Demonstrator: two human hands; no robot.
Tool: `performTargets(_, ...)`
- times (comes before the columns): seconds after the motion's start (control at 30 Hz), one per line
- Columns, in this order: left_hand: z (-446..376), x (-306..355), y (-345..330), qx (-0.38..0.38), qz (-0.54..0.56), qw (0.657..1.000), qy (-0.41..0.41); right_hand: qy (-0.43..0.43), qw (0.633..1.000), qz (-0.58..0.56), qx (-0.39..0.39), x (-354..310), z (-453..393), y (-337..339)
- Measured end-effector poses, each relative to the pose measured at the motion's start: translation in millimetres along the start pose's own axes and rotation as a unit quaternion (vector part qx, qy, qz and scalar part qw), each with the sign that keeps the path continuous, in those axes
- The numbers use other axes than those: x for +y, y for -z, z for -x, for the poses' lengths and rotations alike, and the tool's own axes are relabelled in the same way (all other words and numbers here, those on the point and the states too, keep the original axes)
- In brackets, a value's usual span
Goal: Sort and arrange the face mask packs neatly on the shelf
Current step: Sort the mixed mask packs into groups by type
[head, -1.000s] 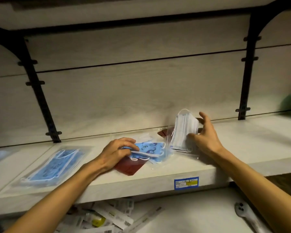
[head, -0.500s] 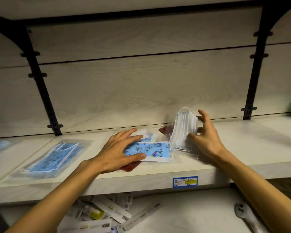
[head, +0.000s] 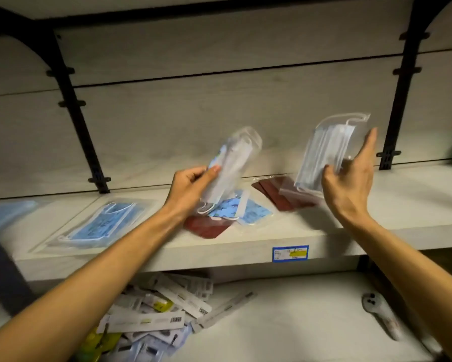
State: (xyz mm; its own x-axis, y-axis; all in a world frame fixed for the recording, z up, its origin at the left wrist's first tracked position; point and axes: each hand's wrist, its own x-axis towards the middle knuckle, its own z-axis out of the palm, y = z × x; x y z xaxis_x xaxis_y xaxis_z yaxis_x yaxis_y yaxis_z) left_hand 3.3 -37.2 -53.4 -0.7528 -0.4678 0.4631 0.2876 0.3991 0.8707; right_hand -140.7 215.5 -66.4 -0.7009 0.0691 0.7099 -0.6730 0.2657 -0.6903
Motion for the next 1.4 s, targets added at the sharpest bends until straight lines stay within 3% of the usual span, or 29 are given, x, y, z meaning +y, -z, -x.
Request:
performTargets(0.1, 0, 11, 15, 0.03, 0.146, 0.984, 0.101, 0.004, 0.997, -0.082, 0.015, -30, 10, -1)
performTargets(0.27, 19, 20, 68, 0.056, 0.175, 0.975, 0.128, 0.014, 0.976, -0.216, -0.008, -91, 35, -30)
performTargets(0.5, 67, 26, 167, 0.099, 0.198, 0.959, 0.175, -0.002, 0.96, -0.272, -0.071, -158, 88, -84)
performTargets(0.6, 91, 26, 199, 0.058, 0.251, 0.948, 0.186, -0.013, 0.959, -0.269, -0.091, -176, 115, -108)
performTargets(0.7, 112, 23, 234, 0.043, 0.22, 0.957, 0.186, -0.024, 0.953, -0.272, -0.13, -190, 139, -127)
performTargets(0.8, 127, 9, 266, 0.077, 0.157, 0.967, 0.188, -0.024, 0.951, -0.267, -0.153, -203, 159, -142)
performTargets(0.9, 141, 3, 283, 0.102, 0.065, 0.982, 0.147, -0.057, 0.947, -0.27, -0.164, -211, 175, -152)
performTargets(1.0, 140, 6, 288, 0.119, -0.1, 0.987, 0.028, -0.094, 0.943, -0.269, -0.172, -210, 186, -156)
performTargets(1.13, 123, 19, 283, 0.181, -0.261, 0.94, -0.126, -0.129, 0.946, -0.252, -0.158, -199, 186, -159)
performTargets(1.2, 111, 20, 279, 0.175, -0.333, 0.91, -0.175, -0.166, 0.944, -0.248, -0.143, -191, 178, -163)
performTargets(1.4, 105, 14, 285, 0.163, -0.315, 0.91, -0.213, -0.235, 0.913, -0.305, -0.132, -180, 148, -179)
